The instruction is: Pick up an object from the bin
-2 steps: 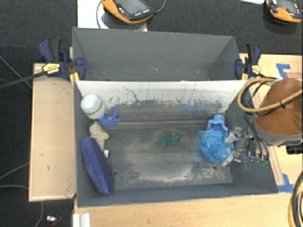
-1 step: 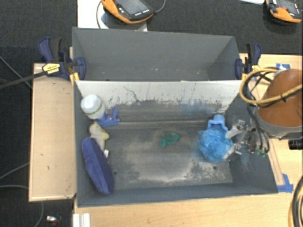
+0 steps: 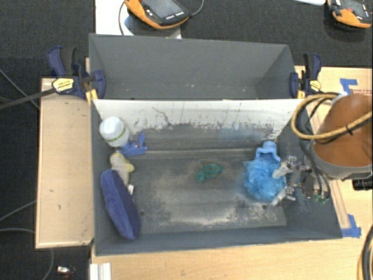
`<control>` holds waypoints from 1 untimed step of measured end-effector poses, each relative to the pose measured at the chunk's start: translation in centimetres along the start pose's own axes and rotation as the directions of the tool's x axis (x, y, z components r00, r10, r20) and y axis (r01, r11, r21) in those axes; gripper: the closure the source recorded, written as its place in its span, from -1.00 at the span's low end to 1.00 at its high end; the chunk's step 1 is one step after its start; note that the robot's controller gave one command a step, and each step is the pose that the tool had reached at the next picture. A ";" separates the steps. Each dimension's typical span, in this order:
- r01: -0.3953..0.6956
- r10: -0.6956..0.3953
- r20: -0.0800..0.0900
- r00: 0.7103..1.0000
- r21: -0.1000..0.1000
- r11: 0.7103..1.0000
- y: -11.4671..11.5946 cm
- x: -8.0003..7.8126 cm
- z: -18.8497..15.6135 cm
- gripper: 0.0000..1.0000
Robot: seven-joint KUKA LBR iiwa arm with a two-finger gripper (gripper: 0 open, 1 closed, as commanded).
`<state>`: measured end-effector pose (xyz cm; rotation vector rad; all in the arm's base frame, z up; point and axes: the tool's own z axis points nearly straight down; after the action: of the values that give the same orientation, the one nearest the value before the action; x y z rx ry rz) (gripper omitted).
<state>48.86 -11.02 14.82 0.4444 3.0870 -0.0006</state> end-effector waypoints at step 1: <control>-0.171 0.171 0.010 0.985 -0.002 0.985 0.0 0.6 5.6 -1.00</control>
Offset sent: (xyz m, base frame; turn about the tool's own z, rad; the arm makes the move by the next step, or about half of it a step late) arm -0.0057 0.0030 -0.0135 -0.0044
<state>48.40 -10.87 9.19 0.7058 3.0279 0.0018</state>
